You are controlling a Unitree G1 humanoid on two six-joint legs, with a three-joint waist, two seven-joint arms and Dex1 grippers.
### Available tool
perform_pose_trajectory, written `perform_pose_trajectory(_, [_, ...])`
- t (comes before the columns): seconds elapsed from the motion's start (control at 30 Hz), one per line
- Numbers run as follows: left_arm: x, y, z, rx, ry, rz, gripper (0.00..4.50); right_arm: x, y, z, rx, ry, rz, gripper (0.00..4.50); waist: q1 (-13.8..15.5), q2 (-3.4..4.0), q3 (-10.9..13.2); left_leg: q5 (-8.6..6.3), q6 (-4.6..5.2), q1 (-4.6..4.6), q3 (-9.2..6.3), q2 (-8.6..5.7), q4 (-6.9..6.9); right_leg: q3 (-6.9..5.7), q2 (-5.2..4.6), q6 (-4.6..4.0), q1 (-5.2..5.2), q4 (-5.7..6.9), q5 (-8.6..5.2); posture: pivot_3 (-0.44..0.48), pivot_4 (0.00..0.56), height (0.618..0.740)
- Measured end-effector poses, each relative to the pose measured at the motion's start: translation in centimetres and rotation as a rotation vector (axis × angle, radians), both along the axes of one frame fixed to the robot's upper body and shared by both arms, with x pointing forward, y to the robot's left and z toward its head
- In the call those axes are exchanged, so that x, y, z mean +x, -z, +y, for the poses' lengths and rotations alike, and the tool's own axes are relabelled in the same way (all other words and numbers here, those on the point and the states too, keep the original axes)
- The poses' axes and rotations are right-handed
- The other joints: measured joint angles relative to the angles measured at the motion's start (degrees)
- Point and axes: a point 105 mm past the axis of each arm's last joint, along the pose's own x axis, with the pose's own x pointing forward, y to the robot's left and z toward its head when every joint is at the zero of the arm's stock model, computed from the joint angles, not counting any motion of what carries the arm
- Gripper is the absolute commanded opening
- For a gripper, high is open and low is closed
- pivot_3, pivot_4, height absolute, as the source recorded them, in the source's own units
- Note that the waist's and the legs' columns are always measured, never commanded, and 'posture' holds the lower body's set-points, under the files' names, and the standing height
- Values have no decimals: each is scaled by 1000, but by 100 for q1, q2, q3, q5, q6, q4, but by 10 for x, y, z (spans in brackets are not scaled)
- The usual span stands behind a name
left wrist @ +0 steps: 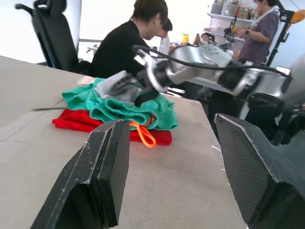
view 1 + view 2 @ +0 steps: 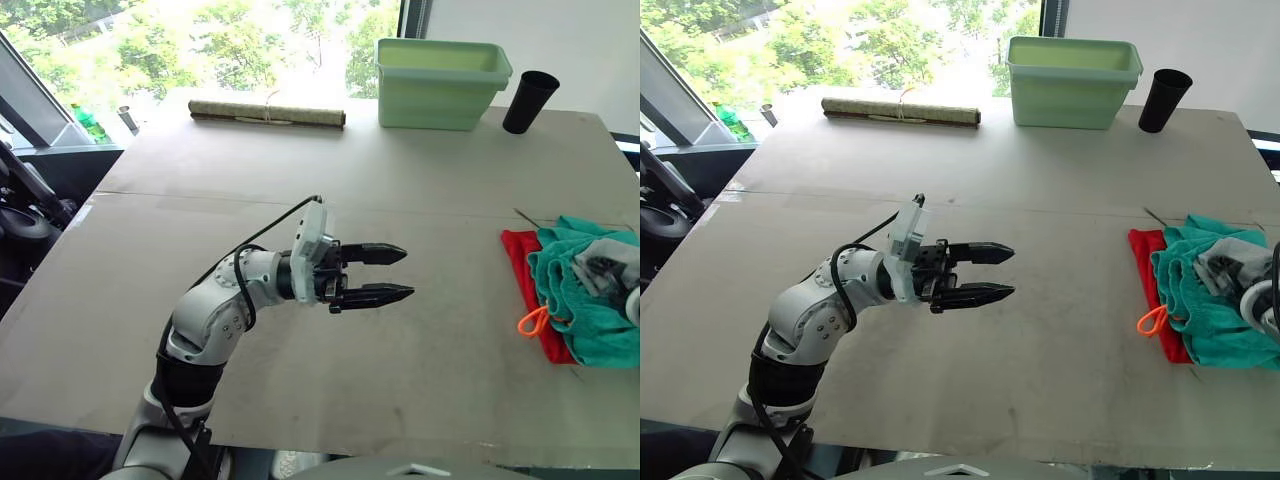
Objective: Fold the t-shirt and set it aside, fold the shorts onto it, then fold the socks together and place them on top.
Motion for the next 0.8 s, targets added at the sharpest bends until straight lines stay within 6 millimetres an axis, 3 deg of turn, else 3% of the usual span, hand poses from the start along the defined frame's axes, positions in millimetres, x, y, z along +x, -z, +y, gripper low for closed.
perform_pose_trajectory(0.1, [6, 0, 1, -1, -28, 6, 3120, -26, -35, 9, -281, -32, -89, 4442, -10, 9, 0, -1, 1, 1, -1, 2, 1, 1, 1, 9, -2, 0, 1, 0, 150, 740])
perform_pose_trajectory(0.13, [9, 0, 3, -5, -51, 10, 3120, -39, -47, 16, -446, -40, -114, 4442, -8, 5, -3, -1, 0, 3, -4, 4, 1, -3, 3, 20, -1, 0, -5, 0, 150, 740])
perform_pose_trajectory(0.23, [14, 0, 4, -15, -101, 32, 3120, -50, -58, 34, -655, -51, -203, 4442, -72, -5, -9, -1, -1, 6, -3, 6, 6, 0, 5, 33, -1, -1, -12, 0, 150, 740])
perform_pose_trajectory(0.3, [18, 0, 6, -24, -145, 54, 3120, -47, -57, 57, -720, -115, -283, 4442, -142, 0, -9, 0, -2, 13, 6, 6, 10, 3, 5, 31, -2, 1, -13, 0, 150, 740])
perform_pose_trajectory(0.37, [21, 3, 12, -9, -185, 64, 3120, -39, -54, 90, -789, -313, -347, 4442, -205, 2, -9, 0, -2, 20, 14, 4, 12, 10, 7, 33, -2, 2, -9, 0, 150, 740])
perform_pose_trajectory(0.43, [23, 8, 24, -7, -244, 84, 3620, -34, -45, 128, -836, -578, -399, 4500, -270, 1, -9, 0, -2, 23, 16, 5, 12, 15, 6, 31, -2, 2, -9, 0, 150, 740])
perform_pose_trajectory(0.5, [21, 20, 49, 38, -324, 119, 4439, -32, -34, 169, -789, -853, -482, 4500, -291, -7, -7, 0, -3, 19, 7, 12, 7, 19, 13, 8, -4, 2, 2, 0, 150, 740])
perform_pose_trajectory(0.53, [20, 24, 54, 51, -339, 129, 4439, -32, -34, 173, -783, -884, -492, 4500, -282, -8, -6, -1, -3, 21, 9, 12, 7, 23, 13, 3, -5, 1, 5, 0, 150, 740])
perform_pose_trajectory(0.63, [-1, 48, 102, 162, -462, 184, 4439, -39, -20, 187, -739, -1117, -487, 4500, -238, -14, -4, -1, -5, 15, 6, 10, -2, 19, -6, -1, -11, -3, 3, 0, 150, 740])
perform_pose_trajectory(0.73, [-16, 57, 124, 210, -529, 204, 4439, -52, -7, 179, -681, -1179, -419, 4500, -74, -15, -1, -6, -9, 4, -11, 1, -1, -3, -31, -4, -9, -14, -2, 0, 150, 740])
perform_pose_trajectory(0.8, [-34, 64, 137, 252, -559, 220, 4439, -65, -2, 158, -697, -1181, -345, 4500, -21, -16, 0, -16, 0, 1, -4, -4, -1, -7, -60, -3, -7, -30, -3, 0, 150, 740])
